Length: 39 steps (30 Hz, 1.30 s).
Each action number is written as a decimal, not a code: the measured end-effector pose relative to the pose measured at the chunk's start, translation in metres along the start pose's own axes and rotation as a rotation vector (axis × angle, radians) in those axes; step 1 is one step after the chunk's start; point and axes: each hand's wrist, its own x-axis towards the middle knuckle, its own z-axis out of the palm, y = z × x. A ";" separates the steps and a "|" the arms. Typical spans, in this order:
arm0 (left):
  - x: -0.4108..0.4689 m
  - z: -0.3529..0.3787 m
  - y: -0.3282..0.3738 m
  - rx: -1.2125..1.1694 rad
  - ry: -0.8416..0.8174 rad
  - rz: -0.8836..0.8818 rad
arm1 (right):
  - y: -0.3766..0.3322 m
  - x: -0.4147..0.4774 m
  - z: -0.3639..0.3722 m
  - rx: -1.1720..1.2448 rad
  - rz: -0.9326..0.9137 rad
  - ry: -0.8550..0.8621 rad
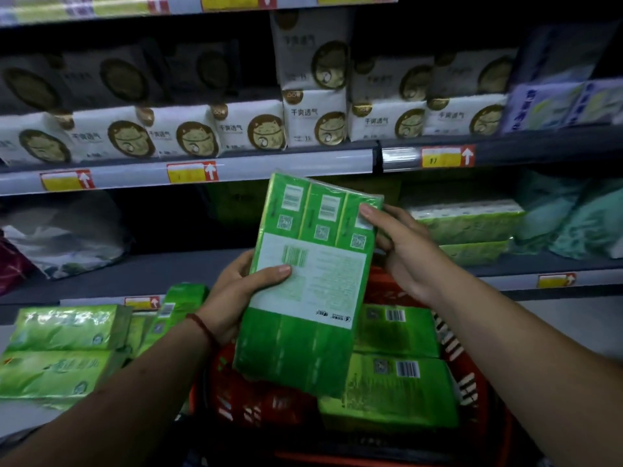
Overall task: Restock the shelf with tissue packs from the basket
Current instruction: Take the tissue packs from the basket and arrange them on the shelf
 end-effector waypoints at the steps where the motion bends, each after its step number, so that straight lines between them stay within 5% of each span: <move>1: 0.001 0.004 0.001 -0.035 0.003 -0.009 | -0.002 -0.002 -0.001 -0.024 0.010 -0.016; 6: 0.009 0.020 0.007 -0.160 0.097 -0.020 | 0.001 -0.029 0.000 -0.380 0.136 0.026; 10: 0.011 0.035 0.005 -0.185 0.167 -0.019 | 0.008 -0.037 -0.002 -0.553 -0.019 0.121; 26: 0.009 0.056 -0.009 -0.168 0.170 -0.276 | 0.011 -0.048 -0.004 -0.920 -0.058 -0.367; 30: 0.012 0.053 -0.012 -0.270 0.272 -0.218 | 0.014 -0.048 0.002 -0.797 -0.125 -0.232; 34: 0.017 0.050 -0.005 -0.410 0.332 -0.145 | 0.020 -0.041 0.003 -0.604 -0.059 0.207; 37: 0.017 0.048 0.001 -0.500 0.340 -0.092 | 0.030 -0.040 0.007 -0.113 0.320 0.083; 39: 0.017 0.046 0.000 -0.520 0.307 -0.079 | 0.033 -0.039 0.014 0.115 0.411 -0.040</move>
